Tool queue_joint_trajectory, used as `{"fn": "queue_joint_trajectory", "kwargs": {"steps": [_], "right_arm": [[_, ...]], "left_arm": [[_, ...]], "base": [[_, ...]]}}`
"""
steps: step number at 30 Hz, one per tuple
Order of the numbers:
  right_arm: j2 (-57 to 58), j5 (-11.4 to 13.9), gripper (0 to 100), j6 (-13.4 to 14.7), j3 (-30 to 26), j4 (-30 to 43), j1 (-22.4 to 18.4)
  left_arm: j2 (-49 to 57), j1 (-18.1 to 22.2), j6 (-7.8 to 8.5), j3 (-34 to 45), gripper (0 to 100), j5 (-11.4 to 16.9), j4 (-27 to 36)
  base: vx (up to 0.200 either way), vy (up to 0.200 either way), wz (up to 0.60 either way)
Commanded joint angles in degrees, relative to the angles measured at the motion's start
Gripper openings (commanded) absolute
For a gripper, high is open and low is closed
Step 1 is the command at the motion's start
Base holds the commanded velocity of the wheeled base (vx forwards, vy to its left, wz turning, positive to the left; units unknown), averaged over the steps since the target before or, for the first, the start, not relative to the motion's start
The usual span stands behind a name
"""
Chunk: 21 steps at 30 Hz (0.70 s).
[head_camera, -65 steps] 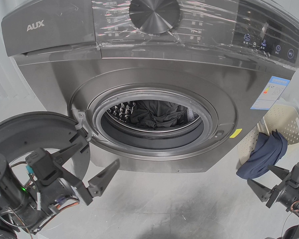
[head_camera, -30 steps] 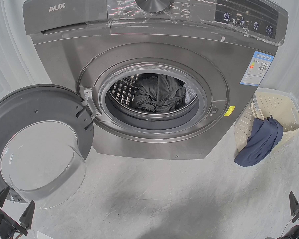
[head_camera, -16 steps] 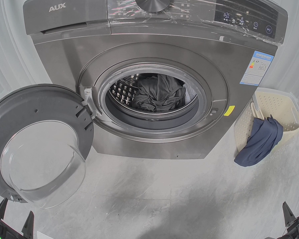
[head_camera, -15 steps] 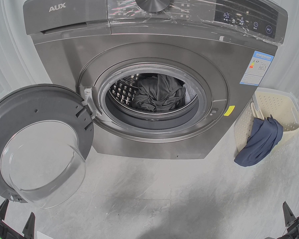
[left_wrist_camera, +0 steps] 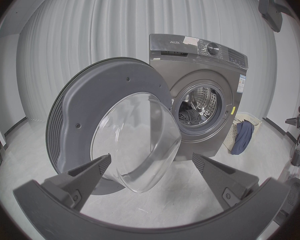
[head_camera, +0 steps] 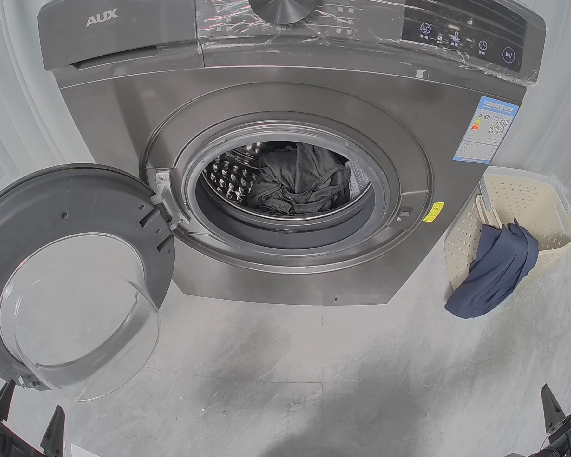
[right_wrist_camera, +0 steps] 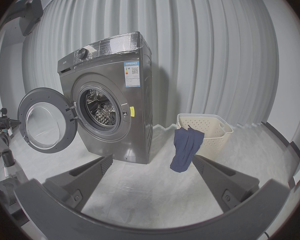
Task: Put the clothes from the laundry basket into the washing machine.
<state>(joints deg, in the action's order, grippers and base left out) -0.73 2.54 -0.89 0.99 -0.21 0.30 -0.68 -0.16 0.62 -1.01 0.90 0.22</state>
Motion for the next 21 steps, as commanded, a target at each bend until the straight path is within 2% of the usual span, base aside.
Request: {"fn": "queue_joint_trajectory", "kwargs": {"steps": [1, 8, 21], "right_arm": [[0.73, 0.01, 100, 0.01, -0.99, -0.06, 0.05], [0.73, 0.01, 100, 0.01, -0.99, -0.06, 0.05], [0.73, 0.01, 100, 0.01, -0.99, -0.06, 0.05]], "left_arm": [[0.24, -0.02, -0.01, 0.92, 100, -0.02, 0.04], [0.24, -0.02, -0.09, 0.92, 100, 0.15, -0.04], [0.24, -0.02, -0.71, 0.92, 100, -0.2, -0.04]], "base": [[0.0, 0.0, 0.0], [0.0, 0.0, 0.0], [0.0, -0.2, 0.0]]}}
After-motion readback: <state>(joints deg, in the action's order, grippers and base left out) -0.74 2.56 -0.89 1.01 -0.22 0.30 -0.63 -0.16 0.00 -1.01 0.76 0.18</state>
